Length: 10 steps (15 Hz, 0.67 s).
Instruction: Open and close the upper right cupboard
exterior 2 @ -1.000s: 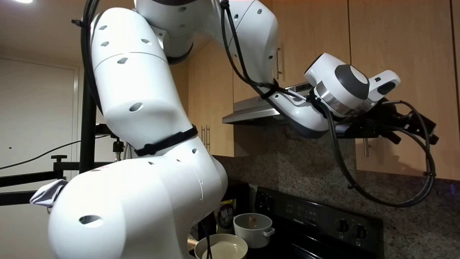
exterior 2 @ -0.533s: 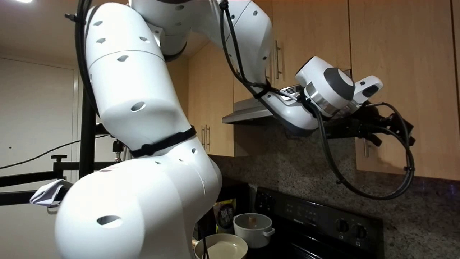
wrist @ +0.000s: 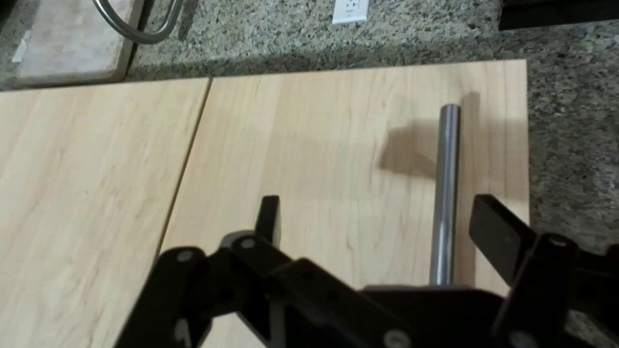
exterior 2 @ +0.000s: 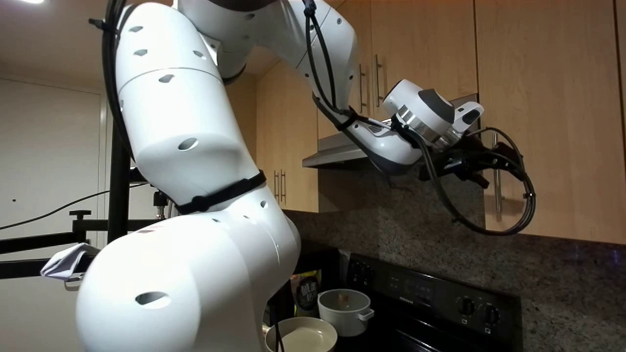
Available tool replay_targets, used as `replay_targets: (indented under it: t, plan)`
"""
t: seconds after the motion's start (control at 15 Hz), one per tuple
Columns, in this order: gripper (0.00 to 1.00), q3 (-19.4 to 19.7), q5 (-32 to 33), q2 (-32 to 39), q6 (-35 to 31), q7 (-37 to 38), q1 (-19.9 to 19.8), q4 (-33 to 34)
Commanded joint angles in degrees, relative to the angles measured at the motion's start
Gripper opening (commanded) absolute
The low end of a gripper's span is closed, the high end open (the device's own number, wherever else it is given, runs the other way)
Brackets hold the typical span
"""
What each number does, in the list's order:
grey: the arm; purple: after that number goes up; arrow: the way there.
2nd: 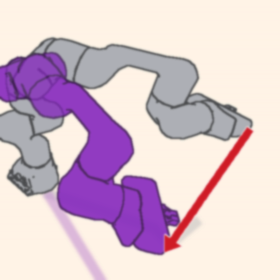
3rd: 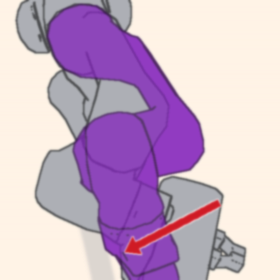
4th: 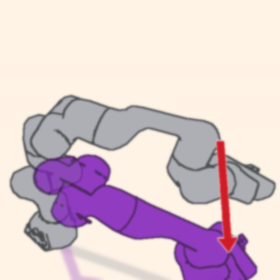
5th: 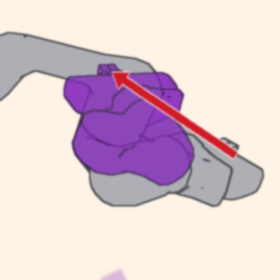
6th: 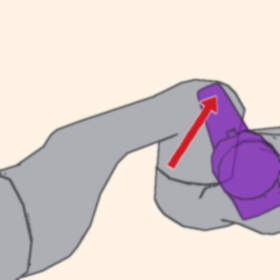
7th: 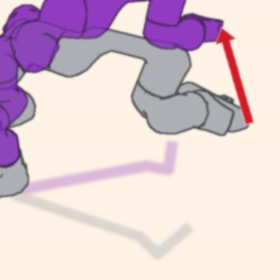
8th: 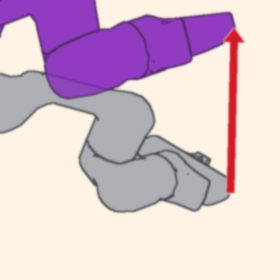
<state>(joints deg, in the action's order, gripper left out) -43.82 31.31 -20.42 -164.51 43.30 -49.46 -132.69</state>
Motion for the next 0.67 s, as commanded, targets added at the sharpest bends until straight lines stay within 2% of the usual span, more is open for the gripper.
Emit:
replay_targets:
  t: [0.0, 0.33, 0.6]
  plan:
    - [1.00, -4.1, 5.5, 0.5, 0.9, 0.4, -4.2, 4.3]
    - [1.00, -11.3, 9.5, 3.4, 2.6, 1.8, -11.4, 9.5]
    - [1.00, -18.3, 11.2, 6.4, 5.3, 3.4, -18.8, 11.8]
